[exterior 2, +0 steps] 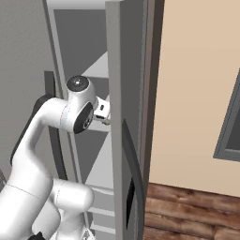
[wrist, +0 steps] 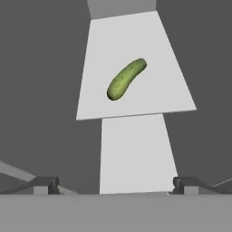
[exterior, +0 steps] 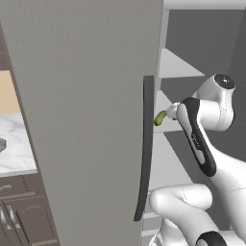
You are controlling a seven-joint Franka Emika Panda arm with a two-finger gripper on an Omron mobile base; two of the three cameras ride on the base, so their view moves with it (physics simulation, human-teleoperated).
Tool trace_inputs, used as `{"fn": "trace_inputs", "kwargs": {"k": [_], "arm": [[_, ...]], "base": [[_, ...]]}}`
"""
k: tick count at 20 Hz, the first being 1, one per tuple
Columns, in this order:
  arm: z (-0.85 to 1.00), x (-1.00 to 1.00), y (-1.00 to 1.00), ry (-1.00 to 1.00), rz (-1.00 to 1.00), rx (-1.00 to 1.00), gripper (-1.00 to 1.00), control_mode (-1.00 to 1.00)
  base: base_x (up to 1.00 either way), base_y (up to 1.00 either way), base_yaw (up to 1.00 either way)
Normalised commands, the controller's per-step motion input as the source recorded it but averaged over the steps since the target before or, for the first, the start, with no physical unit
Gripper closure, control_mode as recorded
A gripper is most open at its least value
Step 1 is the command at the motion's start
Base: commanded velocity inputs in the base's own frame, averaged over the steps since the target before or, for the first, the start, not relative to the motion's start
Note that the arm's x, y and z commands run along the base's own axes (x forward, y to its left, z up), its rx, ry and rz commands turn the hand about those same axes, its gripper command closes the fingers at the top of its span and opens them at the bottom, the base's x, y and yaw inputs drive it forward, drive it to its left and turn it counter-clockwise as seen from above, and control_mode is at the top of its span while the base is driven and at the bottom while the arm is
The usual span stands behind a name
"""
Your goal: Take the cucumber and potato out of the freezer and place them in the tupperware container on the counter. Then put the tupperware containing the vegetables back in the freezer.
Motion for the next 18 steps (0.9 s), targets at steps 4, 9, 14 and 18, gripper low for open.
{"fn": "trace_inputs", "kwargs": {"k": [4, 9, 14, 18], "arm": [[-0.07, 0.52, -0.01, 0.0, 0.03, 0.04, -1.0, -1.0], [-0.28, 0.43, -0.01, 0.0, 0.01, 0.04, -1.0, -1.0], [-0.41, 0.33, -0.01, 0.0, 0.0, 0.03, -1.0, -1.0], [-0.32, 0.37, 0.0, 0.0, 0.0, 0.03, -1.0, -1.0]], "base": [[0.0, 0.0, 0.0], [0.0, 0.0, 0.0], [0.0, 0.0, 0.0], [0.0, 0.0, 0.0]]}}
